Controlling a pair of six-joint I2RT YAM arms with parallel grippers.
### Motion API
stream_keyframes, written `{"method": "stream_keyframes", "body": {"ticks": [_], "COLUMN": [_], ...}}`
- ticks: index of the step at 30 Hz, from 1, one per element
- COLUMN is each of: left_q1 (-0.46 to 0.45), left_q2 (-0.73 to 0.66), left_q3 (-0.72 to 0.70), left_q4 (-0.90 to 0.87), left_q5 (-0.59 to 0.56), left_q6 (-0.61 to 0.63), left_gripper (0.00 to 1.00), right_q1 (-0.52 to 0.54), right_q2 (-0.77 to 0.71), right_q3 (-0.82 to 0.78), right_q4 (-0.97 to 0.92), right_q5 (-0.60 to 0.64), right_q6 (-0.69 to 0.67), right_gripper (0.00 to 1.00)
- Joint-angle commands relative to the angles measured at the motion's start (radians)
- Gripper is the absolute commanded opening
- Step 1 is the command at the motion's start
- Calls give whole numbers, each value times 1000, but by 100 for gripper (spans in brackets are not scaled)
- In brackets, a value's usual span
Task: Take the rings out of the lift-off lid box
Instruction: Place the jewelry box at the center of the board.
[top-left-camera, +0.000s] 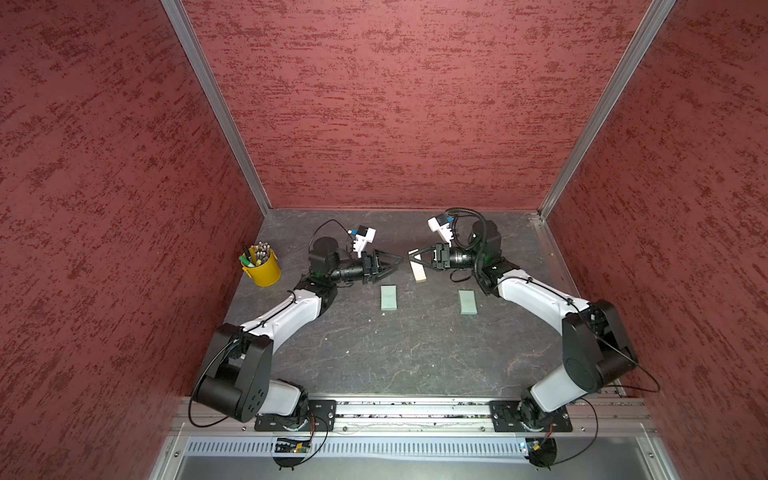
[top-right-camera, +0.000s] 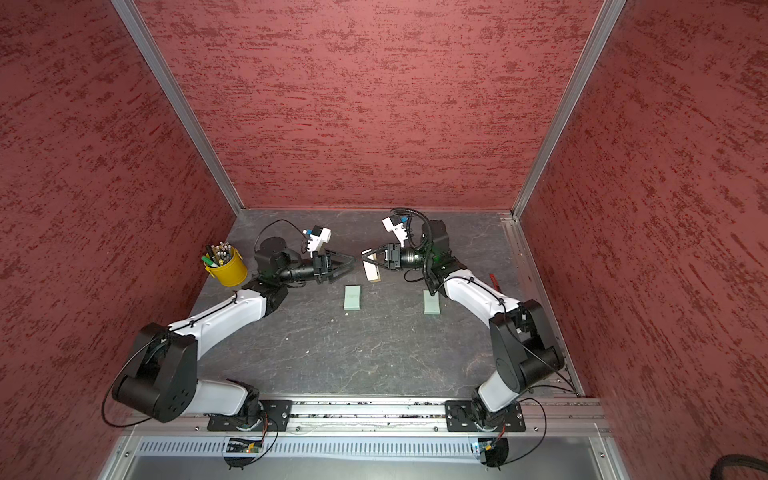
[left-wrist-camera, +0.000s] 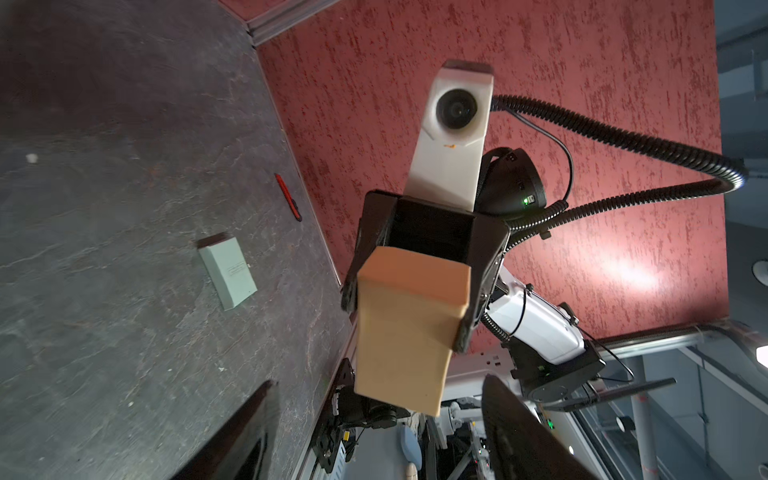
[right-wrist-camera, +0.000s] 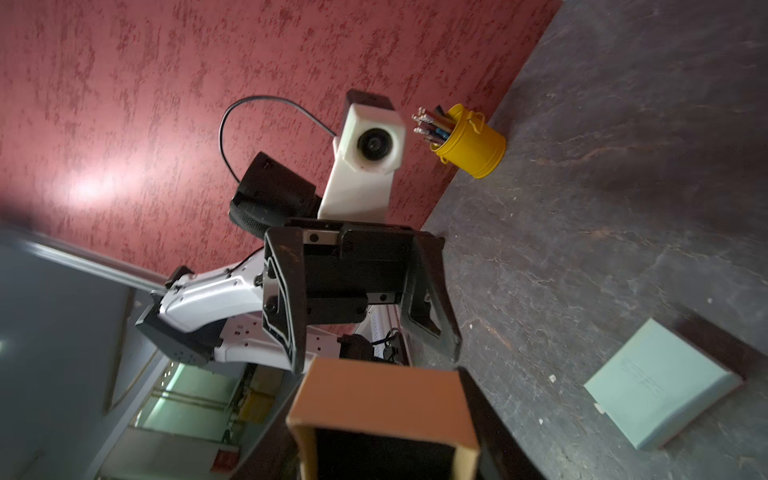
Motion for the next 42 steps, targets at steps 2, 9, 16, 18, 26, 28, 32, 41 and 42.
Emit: {"method": "stream_keyframes", "body": {"ticks": [2,9,16,18,26,28,32,41,42], "left_q1": [23,27,26,23,16,15,14,12,13], "left_q2": [-51,-40,-38,-40,-35,-31,-25,-27,-27], "left_q3": [4,3,2,2,1,0,2,-4,-4], "left_q4": [-128,-148,-154,-153,-159,-157,-150,-158,-168], "left_q5": [-33,-42,-50,-52,-56,-54,-53,-52,-54], "left_q6": [80,89,91,91,93,93,89,93,97], "left_gripper": [78,78,78,78,78,78,78,78,78], "right_q1": [-6,-8,-8,-8,-6,-6,1,7,8], "right_q2": [-43,-53,-61,-39,59,87,139,193,182], "right_q3": [30,-62,-182,-201,-212,-208,-204,-180,-180], "right_q4": [-249,-315,-261,-255,-258,-258,-235,-245,-244], "right_q5": [161,354,576,598,653,655,652,640,629], "right_q6": [-217,-288,-265,-258,-216,-200,-168,-152,-149], "right_gripper": [45,48,50,51,54,54,54,62,66]}}
